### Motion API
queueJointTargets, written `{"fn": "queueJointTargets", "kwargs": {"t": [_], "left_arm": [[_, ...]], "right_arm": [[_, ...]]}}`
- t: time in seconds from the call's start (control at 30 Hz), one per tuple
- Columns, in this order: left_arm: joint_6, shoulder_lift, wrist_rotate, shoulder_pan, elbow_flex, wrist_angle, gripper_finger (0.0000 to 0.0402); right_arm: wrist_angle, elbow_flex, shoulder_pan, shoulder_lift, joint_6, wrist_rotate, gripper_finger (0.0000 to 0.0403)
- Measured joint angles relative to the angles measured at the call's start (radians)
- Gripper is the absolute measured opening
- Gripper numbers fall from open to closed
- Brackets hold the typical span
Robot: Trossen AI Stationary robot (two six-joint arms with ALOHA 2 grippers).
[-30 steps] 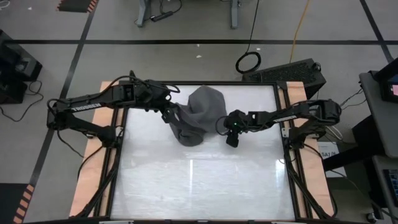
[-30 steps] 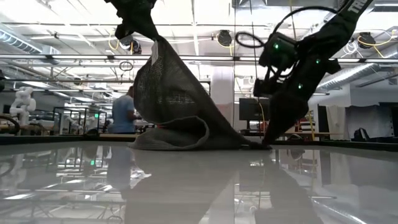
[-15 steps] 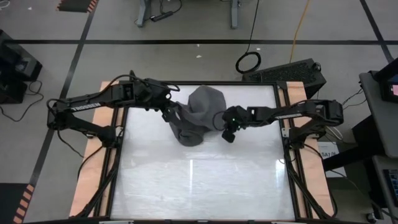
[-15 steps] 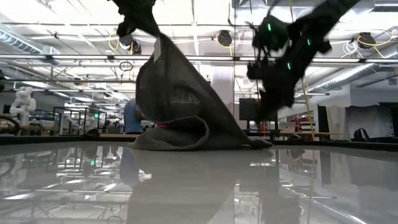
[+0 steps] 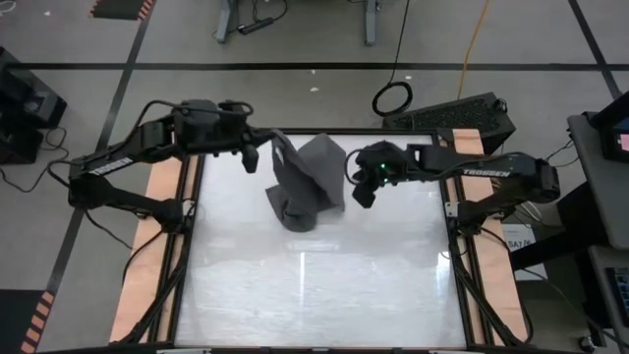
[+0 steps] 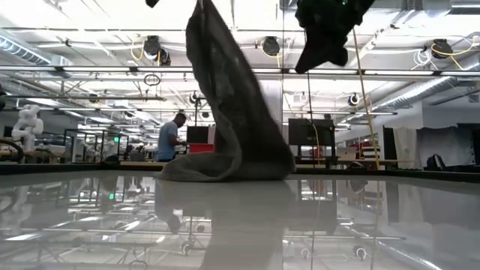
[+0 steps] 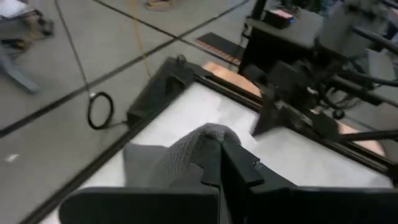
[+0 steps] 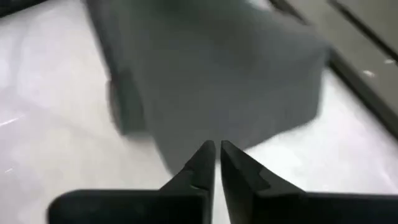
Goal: Roll towel
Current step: Roll the gray towel
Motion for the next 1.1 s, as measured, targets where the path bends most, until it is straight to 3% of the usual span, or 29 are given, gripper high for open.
{"fn": "queueJointTargets", "kwargs": {"t": [0.13,0.3,0.53,0.67,0.8,1.1], "left_arm": [[0.009,-0.003,-0.008,0.026,0.0,-0.026,0.0],[0.009,-0.002,-0.008,0.035,0.0,-0.029,0.0],[-0.007,-0.001,-0.007,0.035,-0.001,-0.054,0.0],[-0.017,-0.001,-0.007,0.035,-0.001,-0.089,0.0],[-0.036,-0.001,-0.007,0.035,-0.001,-0.096,0.0],[-0.044,-0.001,-0.007,0.035,-0.001,-0.099,0.0]], "right_arm": [[0.203,-0.161,0.026,0.019,0.098,-0.09,0.0078],[0.562,-0.369,0.089,0.057,0.135,-0.072,0.0163],[0.59,-0.466,0.148,0.134,0.05,0.048,0.0249],[0.663,-0.467,0.157,0.208,-0.061,0.061,0.0257],[0.728,-0.468,0.145,0.296,-0.056,0.072,0.025],[0.76,-0.467,0.122,0.332,-0.009,0.154,0.018]]}}
